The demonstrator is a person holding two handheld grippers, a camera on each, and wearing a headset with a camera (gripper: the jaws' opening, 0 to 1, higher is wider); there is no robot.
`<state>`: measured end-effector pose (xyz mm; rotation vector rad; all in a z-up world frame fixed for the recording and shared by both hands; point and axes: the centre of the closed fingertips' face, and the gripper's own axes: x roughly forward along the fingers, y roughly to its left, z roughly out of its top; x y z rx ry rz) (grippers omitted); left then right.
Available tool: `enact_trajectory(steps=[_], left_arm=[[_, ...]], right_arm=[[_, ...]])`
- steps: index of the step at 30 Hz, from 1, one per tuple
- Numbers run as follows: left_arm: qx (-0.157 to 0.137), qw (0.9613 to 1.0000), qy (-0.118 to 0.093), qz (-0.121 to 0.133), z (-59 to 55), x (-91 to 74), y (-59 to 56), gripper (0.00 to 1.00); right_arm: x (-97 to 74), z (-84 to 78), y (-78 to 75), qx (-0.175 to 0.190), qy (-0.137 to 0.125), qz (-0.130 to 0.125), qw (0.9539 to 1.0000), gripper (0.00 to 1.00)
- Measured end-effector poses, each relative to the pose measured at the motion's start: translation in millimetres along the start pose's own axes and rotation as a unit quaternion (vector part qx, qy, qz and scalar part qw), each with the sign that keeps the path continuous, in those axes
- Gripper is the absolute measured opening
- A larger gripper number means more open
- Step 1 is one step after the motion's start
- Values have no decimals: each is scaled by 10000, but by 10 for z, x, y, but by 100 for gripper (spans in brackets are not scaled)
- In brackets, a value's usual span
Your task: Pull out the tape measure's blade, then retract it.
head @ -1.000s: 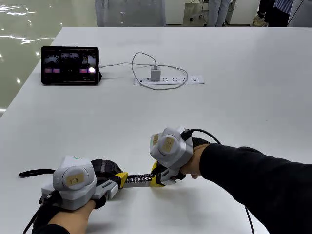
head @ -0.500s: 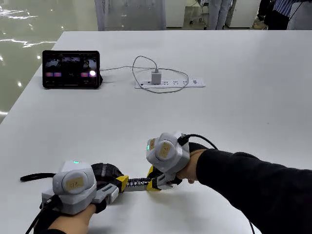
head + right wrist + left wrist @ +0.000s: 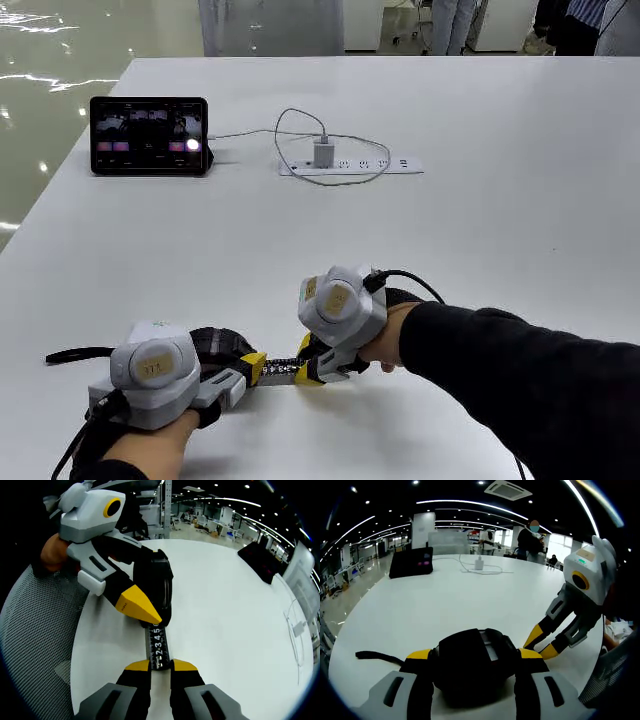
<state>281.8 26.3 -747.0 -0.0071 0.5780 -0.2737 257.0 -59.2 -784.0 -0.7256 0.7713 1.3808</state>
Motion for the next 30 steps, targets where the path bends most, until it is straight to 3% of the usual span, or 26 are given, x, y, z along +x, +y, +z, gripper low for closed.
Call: enact_trajectory(steps=[30], left_arm=[[-49,10000,-3,-10,4,12,11,61]], right_arm=[[111,184,17,35,-217,-18,9998,10]])
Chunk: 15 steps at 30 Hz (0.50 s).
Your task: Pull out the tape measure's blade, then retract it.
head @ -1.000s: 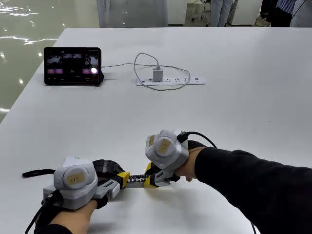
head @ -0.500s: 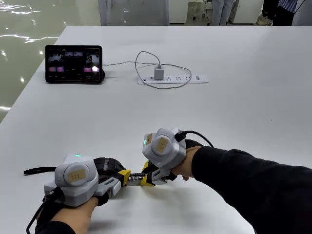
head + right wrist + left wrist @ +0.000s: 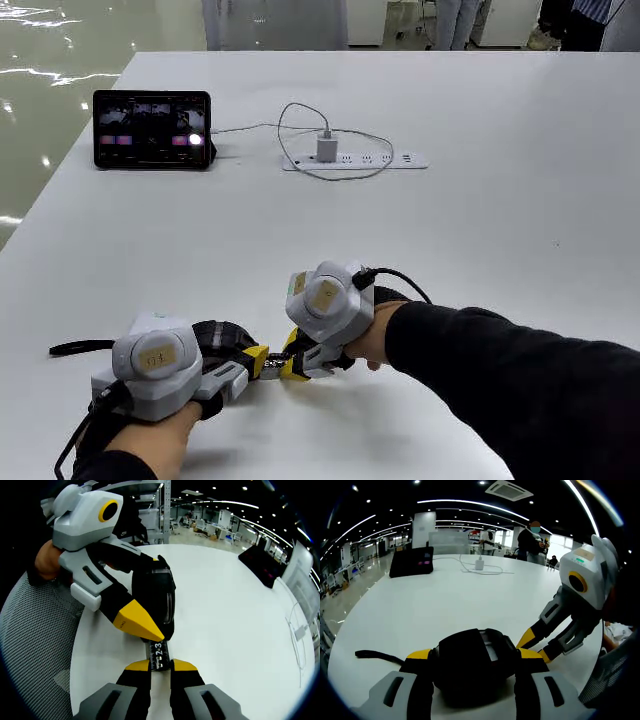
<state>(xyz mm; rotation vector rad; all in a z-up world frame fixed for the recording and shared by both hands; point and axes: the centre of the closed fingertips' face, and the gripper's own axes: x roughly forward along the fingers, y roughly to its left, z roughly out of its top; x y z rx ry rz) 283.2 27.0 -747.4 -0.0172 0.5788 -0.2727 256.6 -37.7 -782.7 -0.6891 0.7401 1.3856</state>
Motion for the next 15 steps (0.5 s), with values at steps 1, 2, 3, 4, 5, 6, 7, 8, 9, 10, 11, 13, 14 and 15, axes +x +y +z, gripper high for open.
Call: enact_trajectory(steps=[1,2,3,4,5,6,7,8,9,10,11,13,14,15], left_arm=[[0,10000,-2,0,1,1,1,61],[0,10000,-3,0,1,2,0,61],[2,10000,-4,0,2,3,1,61],[1,10000,-5,-1,2,4,0,61],[2,10000,-6,-2,2,5,1,61],[5,10000,-7,-2,3,3,1,61],[7,10000,-6,-2,3,3,0,61],[5,10000,-7,-2,3,1,-1,61],[8,10000,-7,-2,4,0,0,61],[8,10000,-8,-3,3,0,-1,61],[1,10000,-12,-4,4,-1,0,61],[-3,10000,-13,-4,4,-1,1,61],[0,10000,-16,-4,4,-2,1,61],[0,10000,-17,-5,4,-2,1,61]], right_arm=[[3,3,1,-11,-8,0,10000,10],[9,10,3,-36,-25,3,10000,10],[9,14,2,-64,-43,0,10000,10],[14,19,3,-58,-58,0,10000,10],[18,21,2,-46,-67,-1,10000,10],[29,31,3,-32,-91,2,10000,10],[30,35,4,-23,-106,0,9999,10],[36,43,5,-23,-121,-4,9999,10],[34,48,7,-33,-124,-5,9999,10],[37,52,7,-37,-123,-6,9999,10],[38,56,8,-31,-129,-3,9999,10],[42,63,9,-33,-143,-5,9999,10],[47,70,10,-26,-146,-10,9999,10],[50,73,10,-10,-150,-14,9999,10]])
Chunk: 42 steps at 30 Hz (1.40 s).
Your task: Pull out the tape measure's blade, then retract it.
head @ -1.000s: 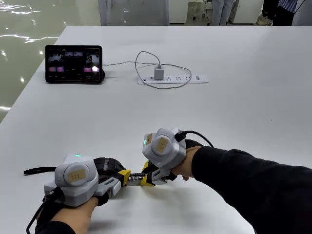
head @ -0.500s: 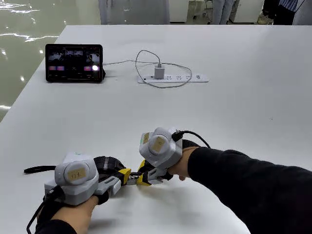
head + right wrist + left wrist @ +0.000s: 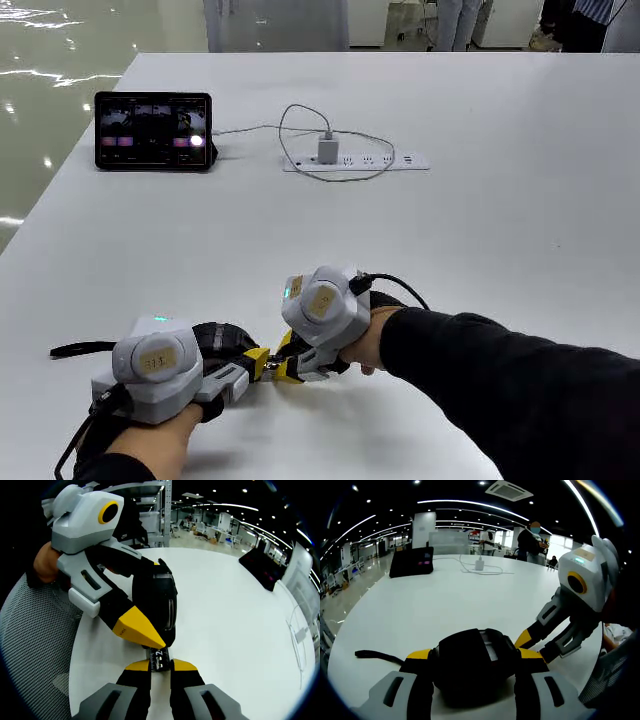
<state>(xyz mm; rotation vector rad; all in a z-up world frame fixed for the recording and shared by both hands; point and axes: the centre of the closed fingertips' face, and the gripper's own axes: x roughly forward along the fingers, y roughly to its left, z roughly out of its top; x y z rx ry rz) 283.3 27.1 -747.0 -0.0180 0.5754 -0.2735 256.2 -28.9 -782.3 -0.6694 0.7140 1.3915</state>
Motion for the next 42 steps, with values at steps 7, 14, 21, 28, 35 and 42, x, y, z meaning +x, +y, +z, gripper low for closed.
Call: enact_trajectory(steps=[7,14,21,28,35,42], left_arm=[[0,10000,-2,-5,-1,3,-1,61],[7,10000,-8,-4,-1,-2,-6,61],[5,10000,-15,-9,0,-2,-5,61],[14,10000,-19,-20,3,-2,-7,61],[29,10000,-30,-19,6,1,-7,61],[33,10000,-41,-25,8,0,-8,63]], right_arm=[[21,29,5,-18,-18,4,10000,10],[29,44,7,-3,-32,18,10000,10],[29,46,8,-1,-55,38,10000,10],[57,83,16,-32,-94,43,9999,11],[63,93,19,-16,-125,41,9999,11],[69,101,22,13,-221,18,9998,12]])
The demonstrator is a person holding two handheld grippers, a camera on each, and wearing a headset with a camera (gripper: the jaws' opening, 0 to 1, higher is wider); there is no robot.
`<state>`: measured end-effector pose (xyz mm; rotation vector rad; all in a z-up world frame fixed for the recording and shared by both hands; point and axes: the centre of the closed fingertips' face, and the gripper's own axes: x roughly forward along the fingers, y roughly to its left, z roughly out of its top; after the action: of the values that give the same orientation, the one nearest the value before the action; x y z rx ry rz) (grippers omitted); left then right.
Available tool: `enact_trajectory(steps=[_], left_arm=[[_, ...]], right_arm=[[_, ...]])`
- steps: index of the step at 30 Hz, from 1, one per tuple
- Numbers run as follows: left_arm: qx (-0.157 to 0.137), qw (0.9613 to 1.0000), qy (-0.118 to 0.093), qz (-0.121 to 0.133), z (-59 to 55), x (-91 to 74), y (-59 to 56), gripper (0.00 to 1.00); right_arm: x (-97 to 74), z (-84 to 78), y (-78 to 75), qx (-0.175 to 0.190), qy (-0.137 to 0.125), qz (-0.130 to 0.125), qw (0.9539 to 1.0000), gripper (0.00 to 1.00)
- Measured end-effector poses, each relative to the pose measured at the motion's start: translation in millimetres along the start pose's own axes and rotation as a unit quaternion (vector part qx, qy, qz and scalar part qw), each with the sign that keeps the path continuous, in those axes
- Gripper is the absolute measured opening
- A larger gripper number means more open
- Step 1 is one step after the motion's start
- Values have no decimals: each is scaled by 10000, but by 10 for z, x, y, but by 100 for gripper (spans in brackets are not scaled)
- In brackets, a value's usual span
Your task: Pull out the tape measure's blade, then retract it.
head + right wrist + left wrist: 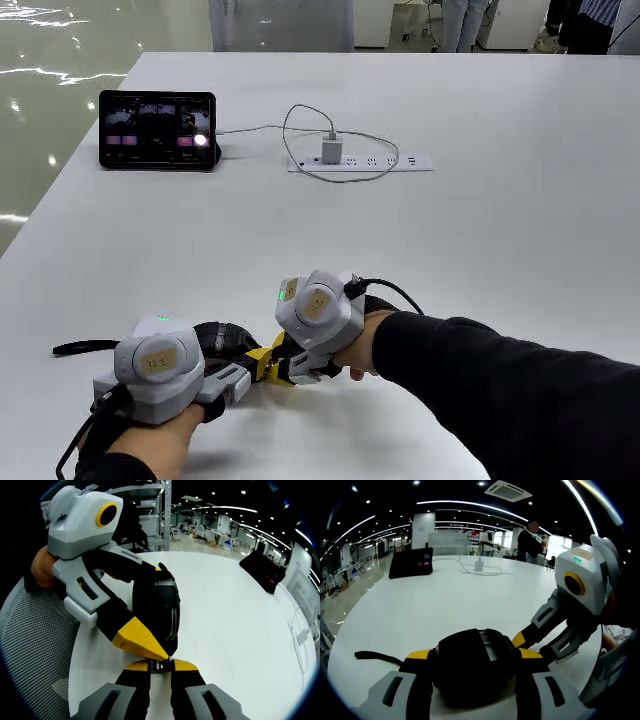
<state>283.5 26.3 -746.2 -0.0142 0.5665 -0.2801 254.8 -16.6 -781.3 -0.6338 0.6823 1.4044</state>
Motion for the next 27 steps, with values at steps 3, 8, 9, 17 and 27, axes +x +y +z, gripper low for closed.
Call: enact_trajectory(steps=[3,8,9,17,27], left_arm=[[22,10000,-11,-22,-3,-1,-2,63],[30,10000,-14,-45,1,1,-4,64],[22,10000,-10,-55,1,-1,-7,64],[-94,9999,22,-133,3,-3,-1,64],[-536,9958,77,-744,119,-133,-57,77]], right_arm=[[1,-2,-1,27,-70,-4,10000,12],[5,6,-2,-1,-86,-39,10000,12],[3,6,0,-12,-95,-58,9999,12],[-61,-48,6,144,-107,-47,9998,17],[-297,-116,8,643,-221,-205,9975,27]])
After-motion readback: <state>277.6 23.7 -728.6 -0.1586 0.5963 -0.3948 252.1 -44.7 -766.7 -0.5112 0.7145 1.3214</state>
